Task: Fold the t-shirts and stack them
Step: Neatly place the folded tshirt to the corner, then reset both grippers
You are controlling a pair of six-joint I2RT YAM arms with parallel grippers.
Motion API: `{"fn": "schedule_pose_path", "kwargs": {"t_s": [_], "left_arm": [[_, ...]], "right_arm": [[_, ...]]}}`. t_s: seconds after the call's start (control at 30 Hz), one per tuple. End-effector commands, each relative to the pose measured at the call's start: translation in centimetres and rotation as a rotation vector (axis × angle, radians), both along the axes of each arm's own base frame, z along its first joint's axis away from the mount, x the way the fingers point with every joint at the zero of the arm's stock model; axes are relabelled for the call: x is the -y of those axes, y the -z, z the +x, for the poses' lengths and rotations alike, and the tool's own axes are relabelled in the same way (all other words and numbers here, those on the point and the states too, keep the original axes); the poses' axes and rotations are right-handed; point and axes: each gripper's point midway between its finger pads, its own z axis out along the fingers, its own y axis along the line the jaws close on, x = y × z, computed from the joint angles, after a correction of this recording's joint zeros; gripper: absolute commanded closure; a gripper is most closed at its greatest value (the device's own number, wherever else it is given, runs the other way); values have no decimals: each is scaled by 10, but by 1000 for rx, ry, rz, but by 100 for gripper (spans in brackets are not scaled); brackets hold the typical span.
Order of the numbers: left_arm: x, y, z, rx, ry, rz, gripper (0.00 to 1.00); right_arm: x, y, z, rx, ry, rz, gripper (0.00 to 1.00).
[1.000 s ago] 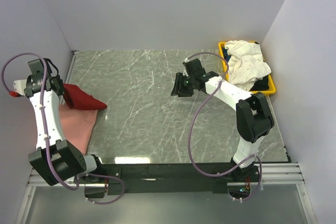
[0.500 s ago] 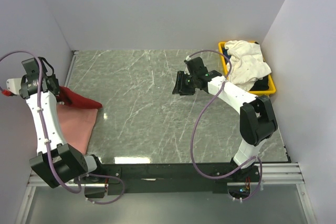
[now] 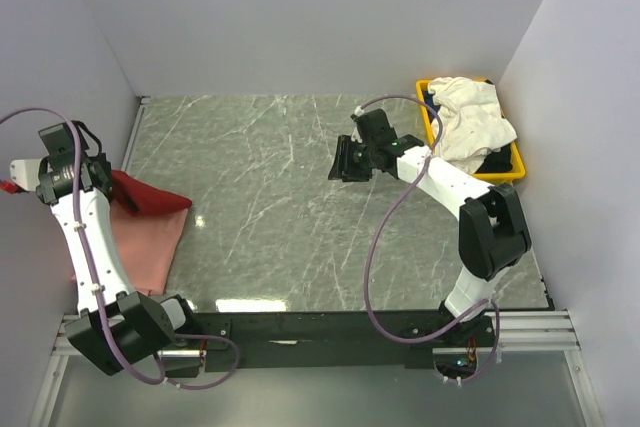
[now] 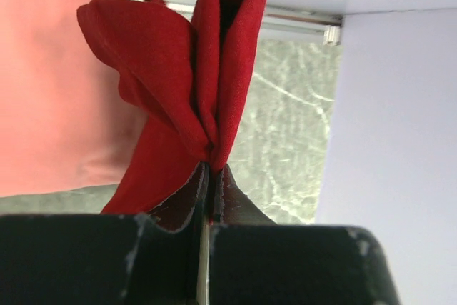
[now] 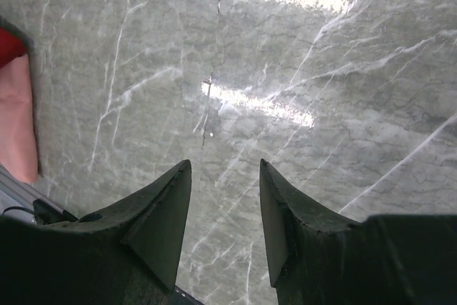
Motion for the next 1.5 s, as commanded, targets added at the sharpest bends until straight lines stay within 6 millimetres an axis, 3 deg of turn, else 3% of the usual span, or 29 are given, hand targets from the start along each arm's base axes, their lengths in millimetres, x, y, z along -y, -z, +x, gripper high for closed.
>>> {"fn": "schedule_pose_path", "kwargs": {"t_s": [0.0, 0.17, 0.33, 0.43, 0.47, 0.5, 0.53, 0.8, 1.1, 1.4, 1.47], "left_arm": [[0, -11, -9, 36, 13, 42, 99], [-1, 8, -28, -30, 1, 47, 99], [1, 40, -65, -144, -42, 55, 98], [4, 63, -92, -201, -77, 68, 53], [5, 74, -101, -228, -81, 69, 16], [6, 72, -107, -215, -87, 82, 4], [7, 72, -110, -211, -86, 92, 1], [16, 55, -103, -133, -5, 133, 1], [40, 50, -68, 2, 204, 116, 0], [92, 45, -30, 122, 407, 99, 1], [117, 41, -17, 132, 480, 92, 0]], "right_arm": [[-3, -21, -7, 62, -15, 23, 50], [-4, -18, -17, 60, -24, 16, 50], [-9, -12, -33, 58, -54, 9, 50], [-14, -12, -45, 62, -80, 17, 50], [-14, -8, -50, 54, -87, 13, 50], [-15, -8, -54, 53, -93, 13, 50], [-18, -10, -60, 61, -105, 14, 50], [-12, -14, -74, 84, -98, 23, 49], [-4, -34, -82, 139, -79, 53, 48], [-1, -44, -81, 169, -62, 66, 43], [0, -47, -79, 177, -56, 63, 39]]}}
